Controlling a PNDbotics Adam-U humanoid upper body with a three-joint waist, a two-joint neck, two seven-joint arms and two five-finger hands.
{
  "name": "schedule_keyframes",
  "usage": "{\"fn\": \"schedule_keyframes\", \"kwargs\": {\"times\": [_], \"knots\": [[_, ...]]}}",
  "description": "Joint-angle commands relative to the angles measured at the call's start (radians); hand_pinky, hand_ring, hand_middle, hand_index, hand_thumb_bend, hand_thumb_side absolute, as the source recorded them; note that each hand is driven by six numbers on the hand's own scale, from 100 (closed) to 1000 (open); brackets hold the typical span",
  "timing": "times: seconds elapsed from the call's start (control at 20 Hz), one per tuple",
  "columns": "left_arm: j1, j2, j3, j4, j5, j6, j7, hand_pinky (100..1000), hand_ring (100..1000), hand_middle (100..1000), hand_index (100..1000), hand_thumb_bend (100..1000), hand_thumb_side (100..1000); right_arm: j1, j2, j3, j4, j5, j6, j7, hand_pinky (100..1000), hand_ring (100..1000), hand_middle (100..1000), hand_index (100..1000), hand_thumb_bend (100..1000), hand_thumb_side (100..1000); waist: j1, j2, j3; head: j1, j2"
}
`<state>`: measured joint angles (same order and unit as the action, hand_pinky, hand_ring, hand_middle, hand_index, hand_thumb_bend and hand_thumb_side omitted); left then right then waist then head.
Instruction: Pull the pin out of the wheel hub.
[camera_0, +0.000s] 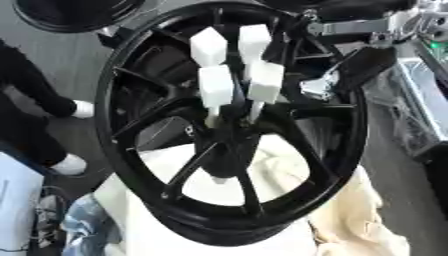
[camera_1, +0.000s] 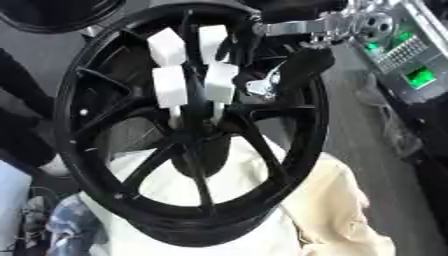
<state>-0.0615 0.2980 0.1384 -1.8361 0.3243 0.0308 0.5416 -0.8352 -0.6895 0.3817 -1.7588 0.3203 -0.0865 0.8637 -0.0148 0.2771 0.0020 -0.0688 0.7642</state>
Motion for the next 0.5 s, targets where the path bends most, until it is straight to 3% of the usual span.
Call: {"fn": "schedule_keyframes", "kwargs": {"times": [0.05, 0.5], "knots": [[-0.002, 0.011, 0.004, -0.010, -0.004, -0.001, -0.005, 697, 713, 715, 688, 203, 896, -0.014, -0.022, -0.014, -0.020, -0.010, 0.003, 0.007, 825, 697, 668, 862, 100, 680, 0.002, -0.012, 0.003, -0.006, 0.006], [0.002, 0.010, 0.005, -0.007, -0.009, 0.000, -0.005, 697, 695, 716, 688, 203, 899, -0.016, -0.017, -0.017, -0.015, 0.005, -0.004, -0.009, 844, 712, 673, 834, 100, 886, 0.000, -0.009, 0.008, -0.011, 0.006]]}}
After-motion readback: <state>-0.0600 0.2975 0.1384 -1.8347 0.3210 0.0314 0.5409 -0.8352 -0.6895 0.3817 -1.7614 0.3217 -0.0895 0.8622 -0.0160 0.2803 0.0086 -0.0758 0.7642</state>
